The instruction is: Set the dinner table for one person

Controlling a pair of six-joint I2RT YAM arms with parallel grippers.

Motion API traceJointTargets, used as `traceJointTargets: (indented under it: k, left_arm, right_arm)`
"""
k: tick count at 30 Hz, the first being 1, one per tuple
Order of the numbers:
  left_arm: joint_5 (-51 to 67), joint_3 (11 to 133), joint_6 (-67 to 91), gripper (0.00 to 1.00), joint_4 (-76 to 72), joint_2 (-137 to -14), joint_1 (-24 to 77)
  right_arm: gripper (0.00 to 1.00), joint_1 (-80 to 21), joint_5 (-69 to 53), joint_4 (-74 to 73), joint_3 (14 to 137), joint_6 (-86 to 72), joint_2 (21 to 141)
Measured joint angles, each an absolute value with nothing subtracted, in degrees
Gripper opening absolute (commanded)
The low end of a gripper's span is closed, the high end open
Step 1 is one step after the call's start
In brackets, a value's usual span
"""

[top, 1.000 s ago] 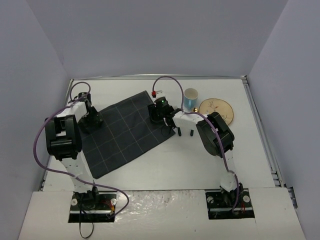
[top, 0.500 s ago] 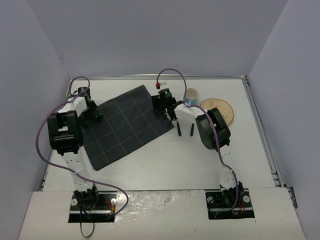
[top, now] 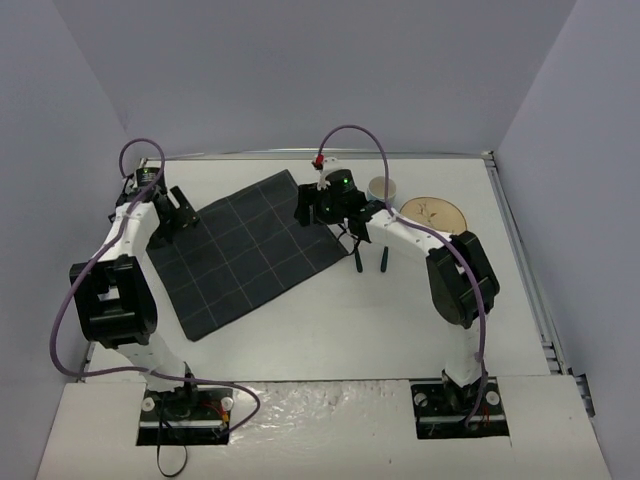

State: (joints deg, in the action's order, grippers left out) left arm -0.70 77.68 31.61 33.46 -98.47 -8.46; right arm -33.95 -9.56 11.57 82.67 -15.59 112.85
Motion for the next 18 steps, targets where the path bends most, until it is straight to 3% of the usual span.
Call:
traceJointTargets:
  k: [9,18]
  left_arm:
    - [1.5,77.0,30.5,0.75,29.7,-106.5,-10.7]
    - [1.5,76.3,30.4,0.73,27.6,-110.1,-11.8]
  right_arm:
    - [0.64,-35.2,-15.6,19.6,67.8,-24.0,112.2]
    - [0.63,-32.5,-17.3,33.4,56.7,-27.5,111.3]
